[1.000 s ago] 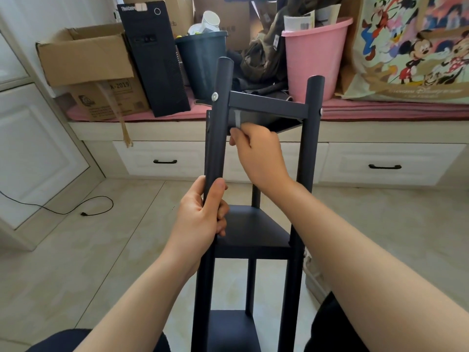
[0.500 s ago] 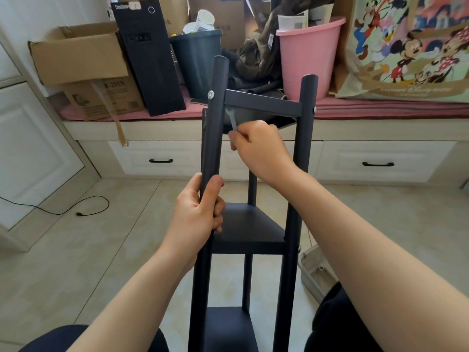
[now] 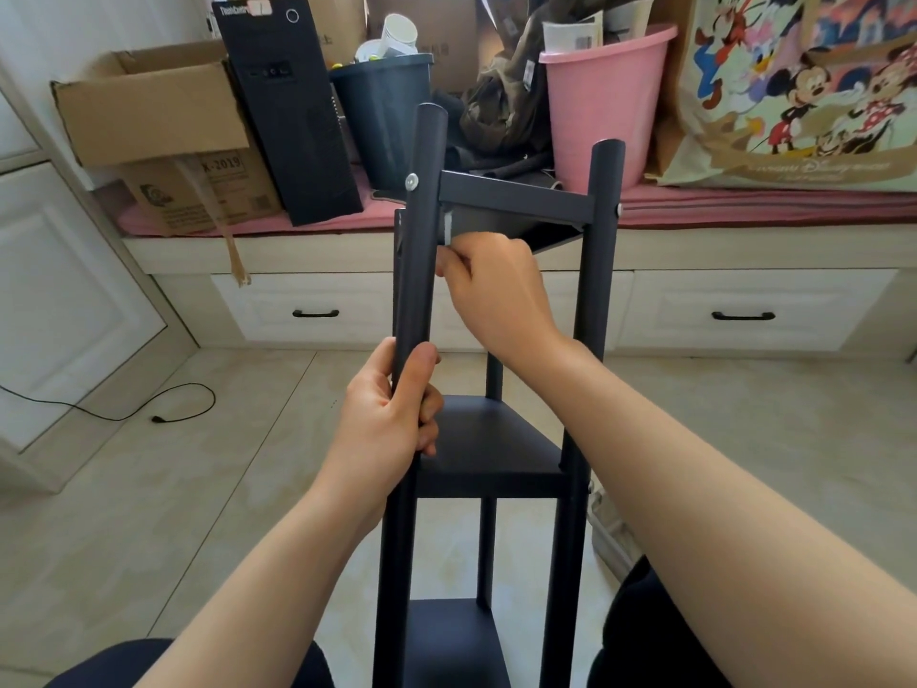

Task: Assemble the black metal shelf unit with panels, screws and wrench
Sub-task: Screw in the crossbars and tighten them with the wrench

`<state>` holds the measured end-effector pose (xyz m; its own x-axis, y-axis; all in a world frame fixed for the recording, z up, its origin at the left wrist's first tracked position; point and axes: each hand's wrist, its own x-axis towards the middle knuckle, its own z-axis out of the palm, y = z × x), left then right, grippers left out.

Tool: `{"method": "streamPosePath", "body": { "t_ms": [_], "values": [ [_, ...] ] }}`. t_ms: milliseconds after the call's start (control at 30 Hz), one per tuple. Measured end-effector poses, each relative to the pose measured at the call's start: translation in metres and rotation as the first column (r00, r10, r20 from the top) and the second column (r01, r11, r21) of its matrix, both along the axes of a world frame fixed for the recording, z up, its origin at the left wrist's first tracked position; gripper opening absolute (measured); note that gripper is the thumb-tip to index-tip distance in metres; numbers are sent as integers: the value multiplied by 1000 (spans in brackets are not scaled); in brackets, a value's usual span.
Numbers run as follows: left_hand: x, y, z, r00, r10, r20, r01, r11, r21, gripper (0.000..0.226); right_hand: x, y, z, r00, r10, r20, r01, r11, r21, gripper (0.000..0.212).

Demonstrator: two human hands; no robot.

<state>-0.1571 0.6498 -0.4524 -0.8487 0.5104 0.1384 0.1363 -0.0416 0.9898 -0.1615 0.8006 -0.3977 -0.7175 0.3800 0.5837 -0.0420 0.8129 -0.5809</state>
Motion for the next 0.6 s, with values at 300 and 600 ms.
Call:
{"method": "streamPosePath", "body": {
  "t_ms": [300, 600],
  "values": [
    [-1, -2, -2, 1000, -18, 5, 18, 1000, 7, 41, -19, -5, -11, 981, -93, -173, 82, 994, -68, 34],
    [-2, -4, -1, 1000, -12, 19, 12, 1000, 20, 46, -33, -14, -15, 943, -191, -273, 172, 981, -90, 31]
  ]
}}
